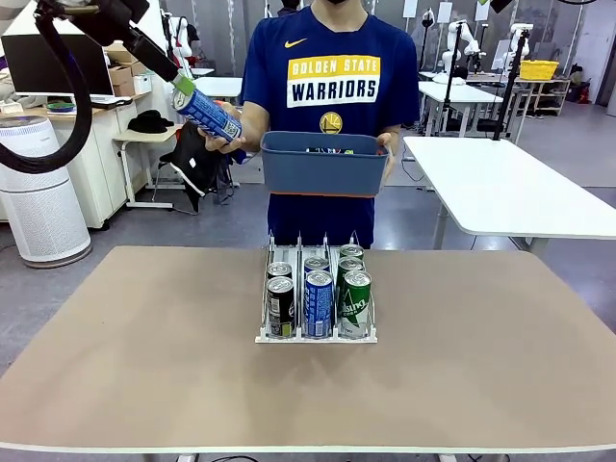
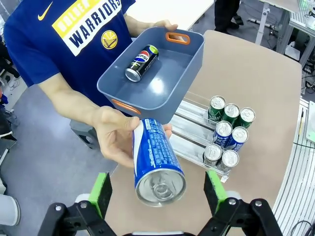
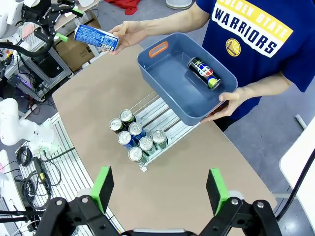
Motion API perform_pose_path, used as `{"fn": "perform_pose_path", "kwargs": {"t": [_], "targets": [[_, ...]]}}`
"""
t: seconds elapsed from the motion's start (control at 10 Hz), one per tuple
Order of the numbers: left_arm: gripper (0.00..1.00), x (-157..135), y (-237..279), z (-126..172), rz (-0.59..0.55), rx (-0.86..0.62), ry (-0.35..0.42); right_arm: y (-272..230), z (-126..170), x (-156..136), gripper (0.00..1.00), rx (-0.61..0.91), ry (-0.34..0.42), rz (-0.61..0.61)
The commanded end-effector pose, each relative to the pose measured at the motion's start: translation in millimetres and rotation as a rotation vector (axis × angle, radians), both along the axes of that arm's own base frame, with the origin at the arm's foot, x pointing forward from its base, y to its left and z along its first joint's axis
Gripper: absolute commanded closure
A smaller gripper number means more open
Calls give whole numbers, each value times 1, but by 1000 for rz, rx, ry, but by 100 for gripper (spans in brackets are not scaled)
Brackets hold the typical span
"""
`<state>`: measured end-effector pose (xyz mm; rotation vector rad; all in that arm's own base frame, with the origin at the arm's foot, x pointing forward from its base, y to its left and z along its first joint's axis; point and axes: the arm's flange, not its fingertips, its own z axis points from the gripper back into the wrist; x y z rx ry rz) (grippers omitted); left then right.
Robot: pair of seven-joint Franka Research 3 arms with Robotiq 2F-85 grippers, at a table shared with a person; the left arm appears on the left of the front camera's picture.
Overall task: Fill the beverage cans into the dispenser.
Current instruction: Pick up the Ionic drink handed by the human.
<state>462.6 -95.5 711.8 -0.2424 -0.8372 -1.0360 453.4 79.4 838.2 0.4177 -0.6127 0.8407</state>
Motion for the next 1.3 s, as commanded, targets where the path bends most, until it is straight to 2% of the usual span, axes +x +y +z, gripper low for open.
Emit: {"fn": "perform_pose_path", "kwargs": {"t": [0.0, 0.4, 0.5, 0.8, 0.9, 1.2], "targets": [[0, 6, -1, -7, 1, -24, -13, 0, -1, -1, 0, 4, 9, -5], [0, 14, -6, -22, 61, -69, 6, 0, -1, -1, 0, 4, 9, -5], [0, 11, -1, -12, 22, -22, 11, 0, -1, -1, 0, 4, 9, -5], [0, 15, -2, -14, 32, -32, 12, 0, -1, -1, 0, 4, 9, -5], [0, 18, -3, -23, 48, -56, 30, 0, -1, -1, 0, 4, 9, -5], [0, 26, -3, -40, 61, -55, 23, 0, -1, -1, 0, 4, 9, -5]]}}
